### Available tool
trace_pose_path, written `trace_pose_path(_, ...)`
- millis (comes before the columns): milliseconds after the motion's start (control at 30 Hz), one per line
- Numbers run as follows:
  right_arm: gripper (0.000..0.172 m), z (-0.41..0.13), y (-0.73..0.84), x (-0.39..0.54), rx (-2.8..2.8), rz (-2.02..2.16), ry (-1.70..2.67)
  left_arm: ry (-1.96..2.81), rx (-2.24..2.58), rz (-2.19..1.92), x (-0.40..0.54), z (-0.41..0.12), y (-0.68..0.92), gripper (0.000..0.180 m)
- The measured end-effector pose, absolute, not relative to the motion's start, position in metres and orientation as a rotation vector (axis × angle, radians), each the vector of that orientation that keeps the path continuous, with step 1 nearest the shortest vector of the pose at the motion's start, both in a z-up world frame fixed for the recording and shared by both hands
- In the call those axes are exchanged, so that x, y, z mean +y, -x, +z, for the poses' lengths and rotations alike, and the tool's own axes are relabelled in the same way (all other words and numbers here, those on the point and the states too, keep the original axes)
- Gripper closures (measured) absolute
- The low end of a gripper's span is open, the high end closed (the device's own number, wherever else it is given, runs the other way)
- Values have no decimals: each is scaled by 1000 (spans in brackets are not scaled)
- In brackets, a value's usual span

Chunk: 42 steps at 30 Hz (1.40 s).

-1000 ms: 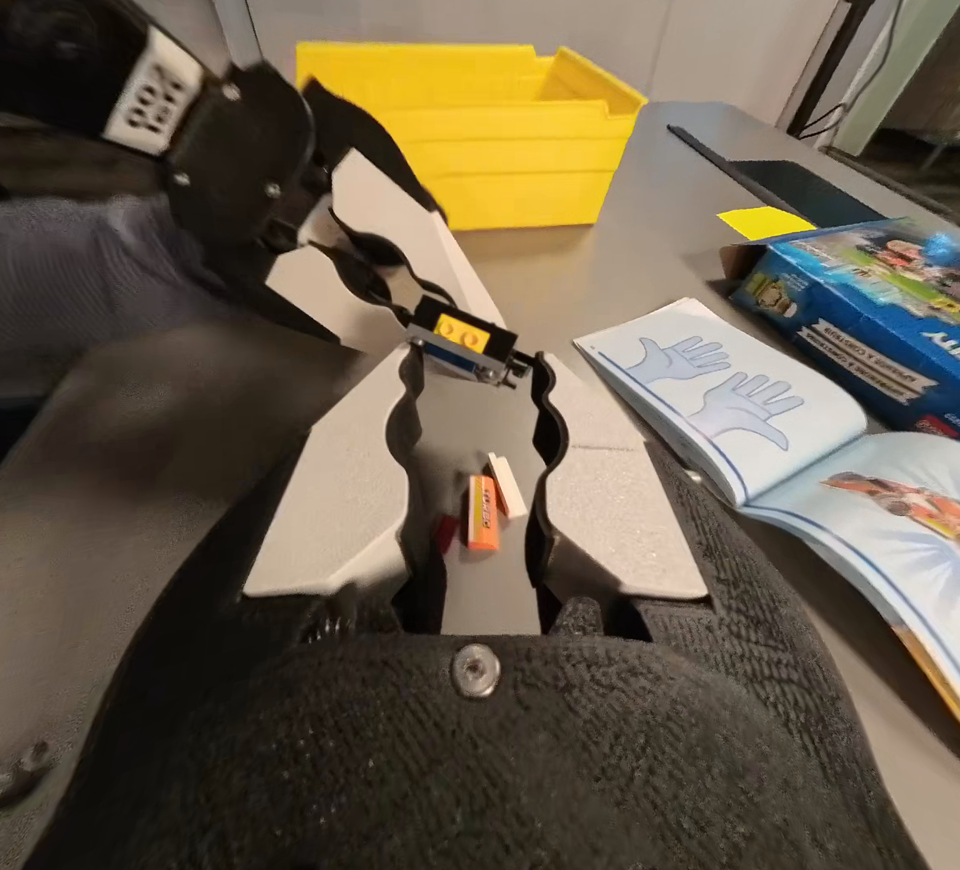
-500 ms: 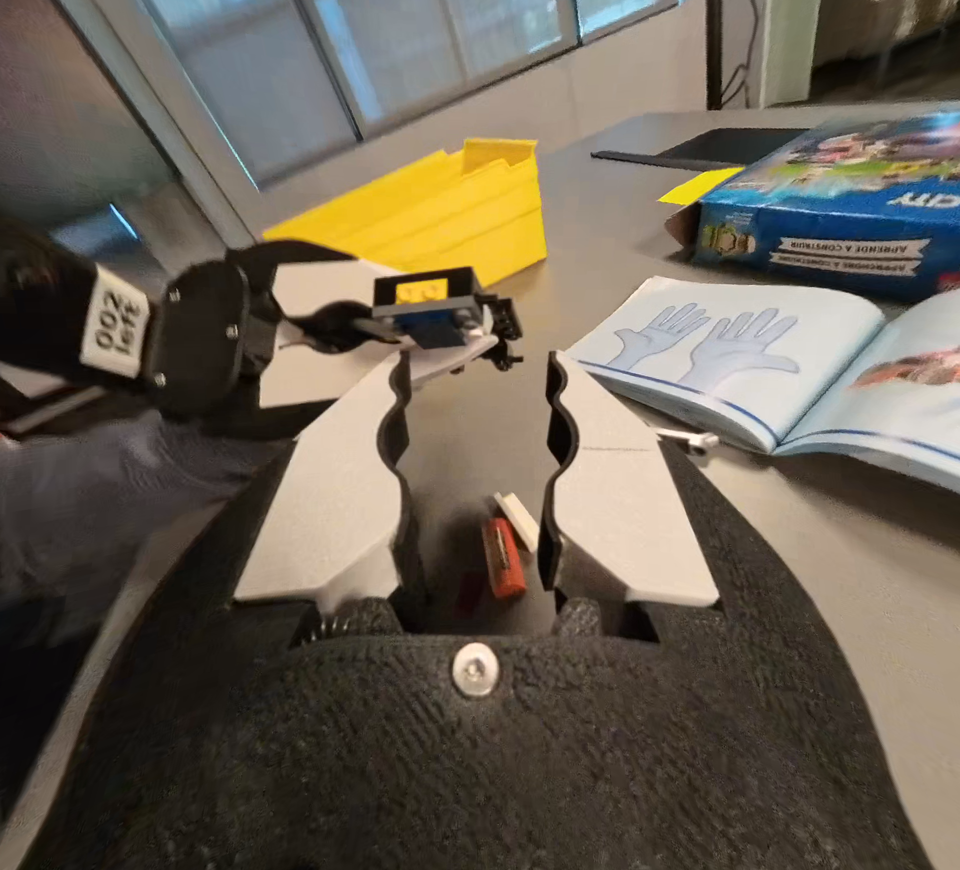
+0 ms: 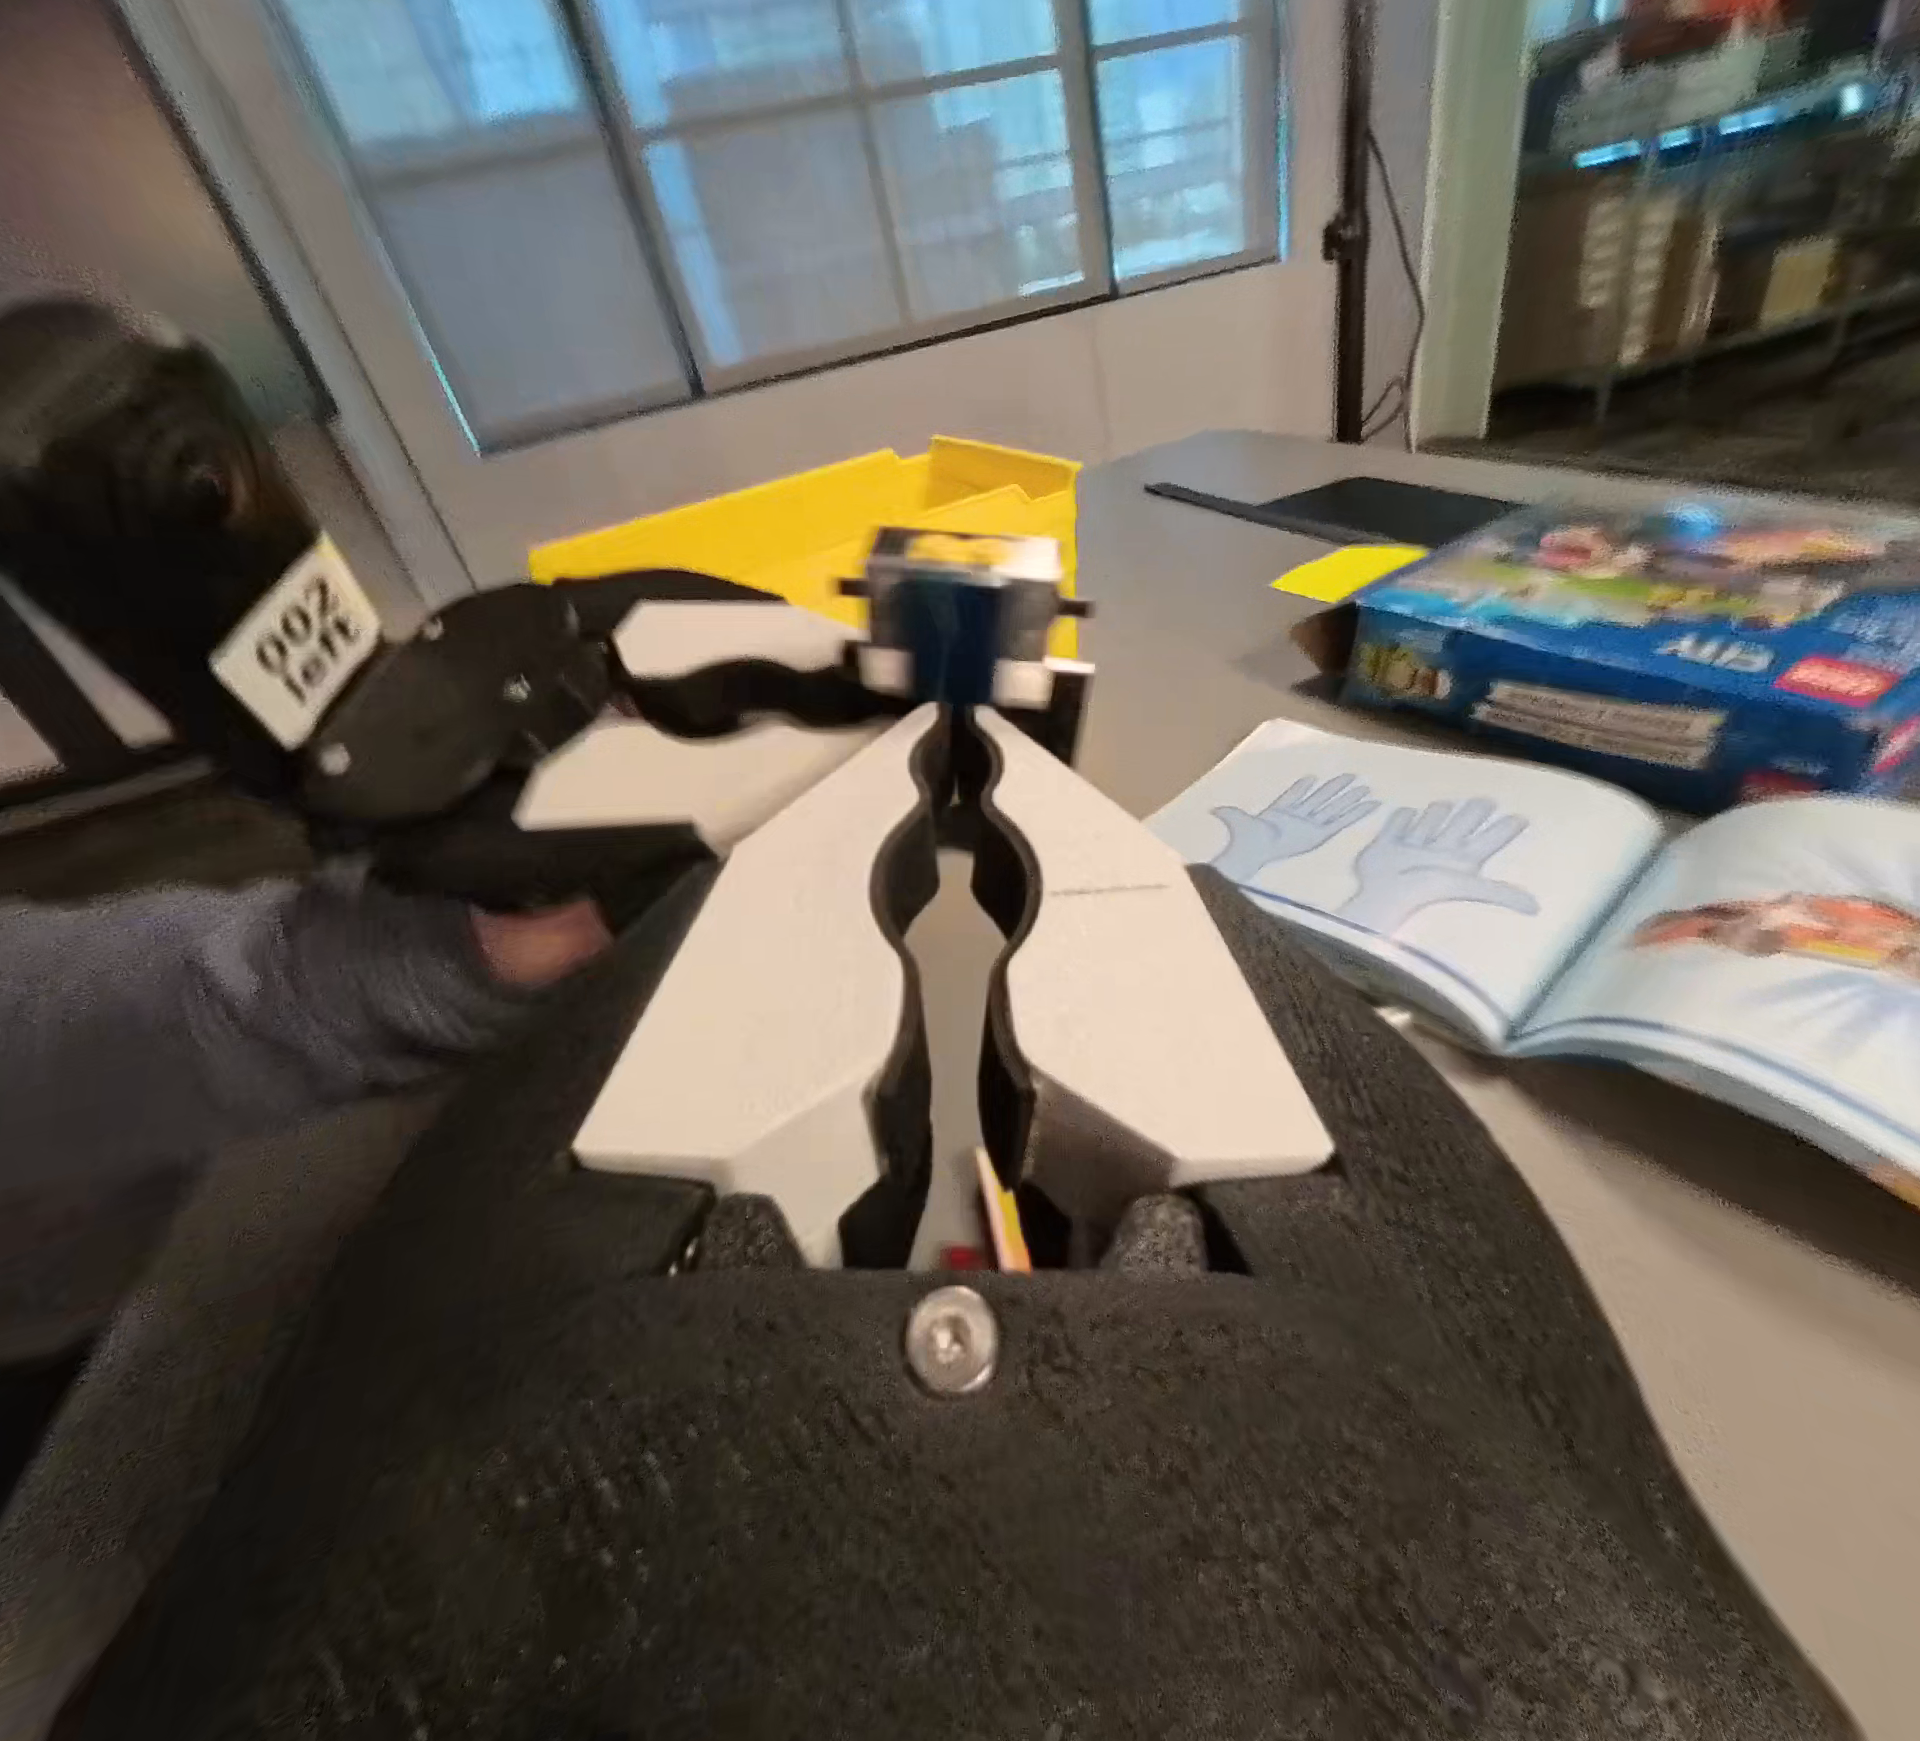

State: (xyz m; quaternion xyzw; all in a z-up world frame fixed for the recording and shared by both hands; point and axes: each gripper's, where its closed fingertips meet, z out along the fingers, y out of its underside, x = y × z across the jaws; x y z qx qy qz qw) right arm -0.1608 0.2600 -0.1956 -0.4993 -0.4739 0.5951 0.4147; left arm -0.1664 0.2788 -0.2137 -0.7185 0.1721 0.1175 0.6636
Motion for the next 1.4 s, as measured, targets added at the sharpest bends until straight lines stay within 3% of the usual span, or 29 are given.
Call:
trace_pose_path(233, 170, -211, 161, 282, -1200, 1478, 1350, 1642, 365, 214, 279, -218, 171, 176)
trace_pose_path(300, 132, -212, 167, 272, -1173, 1588, 1382, 1670, 315, 214, 281, -222, 177, 177)
trace_pose_path(400, 116, -214, 176, 267, -1102, 1644, 1438, 1659, 318, 219, 282, -221, 172, 176)
trace_pose_path(967, 124, -189, 175, 270, -688, 1914, 1412, 1571, 215, 99, 280, -204, 166, 177)
trace_pose_path(1400, 130, -191, 165, 257, -1288, 1352, 1192, 1602, 547, 456, 273, -210, 158, 175)
